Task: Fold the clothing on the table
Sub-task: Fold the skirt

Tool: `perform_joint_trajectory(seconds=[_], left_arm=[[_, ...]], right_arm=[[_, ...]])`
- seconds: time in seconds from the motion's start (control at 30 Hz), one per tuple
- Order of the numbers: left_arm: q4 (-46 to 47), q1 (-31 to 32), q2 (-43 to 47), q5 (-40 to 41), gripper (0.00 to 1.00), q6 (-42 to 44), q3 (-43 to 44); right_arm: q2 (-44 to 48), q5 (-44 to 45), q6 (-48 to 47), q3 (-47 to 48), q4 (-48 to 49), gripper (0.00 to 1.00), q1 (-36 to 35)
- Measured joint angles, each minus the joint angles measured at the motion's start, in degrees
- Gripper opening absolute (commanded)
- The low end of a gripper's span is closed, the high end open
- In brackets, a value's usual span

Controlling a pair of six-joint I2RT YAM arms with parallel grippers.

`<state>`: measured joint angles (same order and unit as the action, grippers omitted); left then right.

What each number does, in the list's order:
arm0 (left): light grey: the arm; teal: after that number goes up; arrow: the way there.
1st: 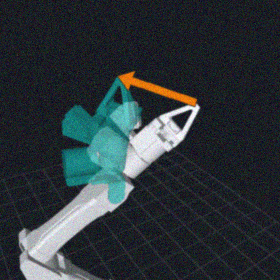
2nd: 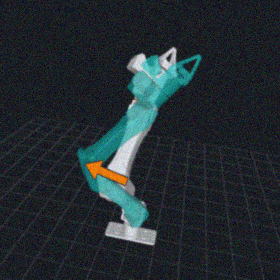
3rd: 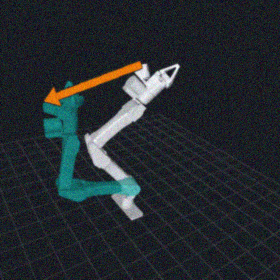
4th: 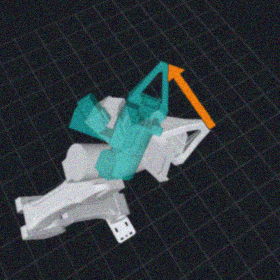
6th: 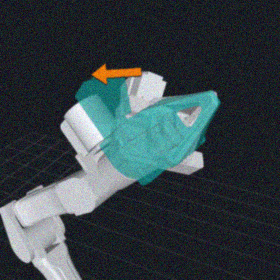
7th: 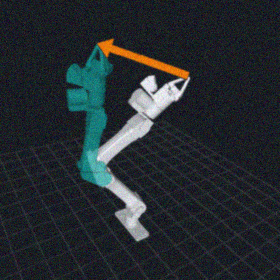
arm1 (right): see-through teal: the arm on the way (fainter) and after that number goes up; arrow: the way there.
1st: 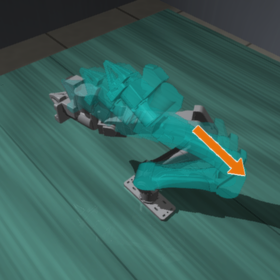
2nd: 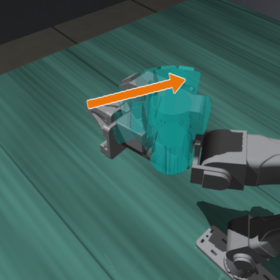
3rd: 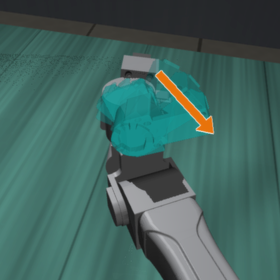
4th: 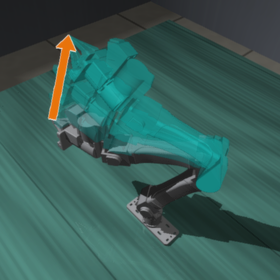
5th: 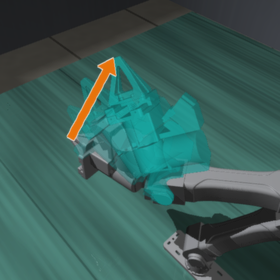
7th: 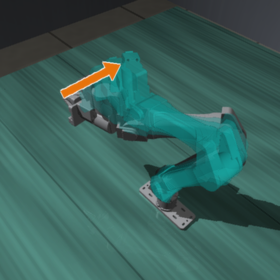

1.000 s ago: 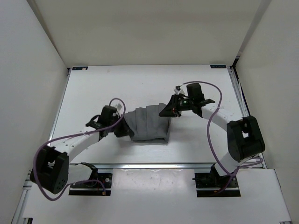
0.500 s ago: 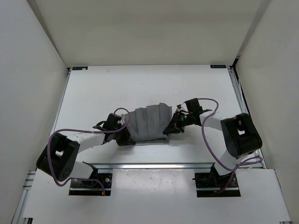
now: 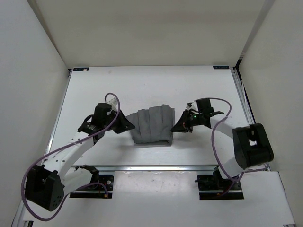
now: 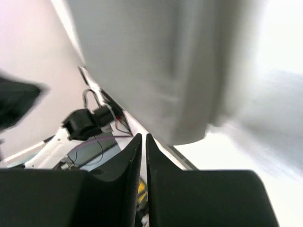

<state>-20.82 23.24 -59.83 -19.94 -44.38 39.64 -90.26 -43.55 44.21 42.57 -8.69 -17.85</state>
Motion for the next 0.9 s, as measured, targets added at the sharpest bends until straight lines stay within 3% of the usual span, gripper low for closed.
perform_joint_trajectory(seconds=[0.43, 0.67, 0.73, 0.8, 0.9], left_arm=[[11.2, 2.8, -11.6, -1.0, 0.10, -2.6, -16.2], [15.6, 3.1, -17.4, -0.3, 0.10, -1.9, -14.5], [15.1, 2.3, -17.7, -0.2, 0.14, -1.0, -13.9], [13.5, 1.5, -16.4, 0.1, 0.32, 0.5, -13.8], [8.0, 0.9, -12.6, 1.3, 0.47, 3.3, -12.9]], right_arm=[[21.7, -0.1, 0.2, -1.2, -0.2, 0.14, 10.1], [26.8, 0.1, -0.8, -5.4, -4.3, 0.14, 11.1], [27.8, 0.2, -1.1, -5.9, -6.2, 0.14, 11.7], [28.9, 0.3, -1.5, -5.9, -7.5, 0.17, 12.6], [30.6, 1.5, -2.8, -5.5, -10.0, 0.28, 13.6]])
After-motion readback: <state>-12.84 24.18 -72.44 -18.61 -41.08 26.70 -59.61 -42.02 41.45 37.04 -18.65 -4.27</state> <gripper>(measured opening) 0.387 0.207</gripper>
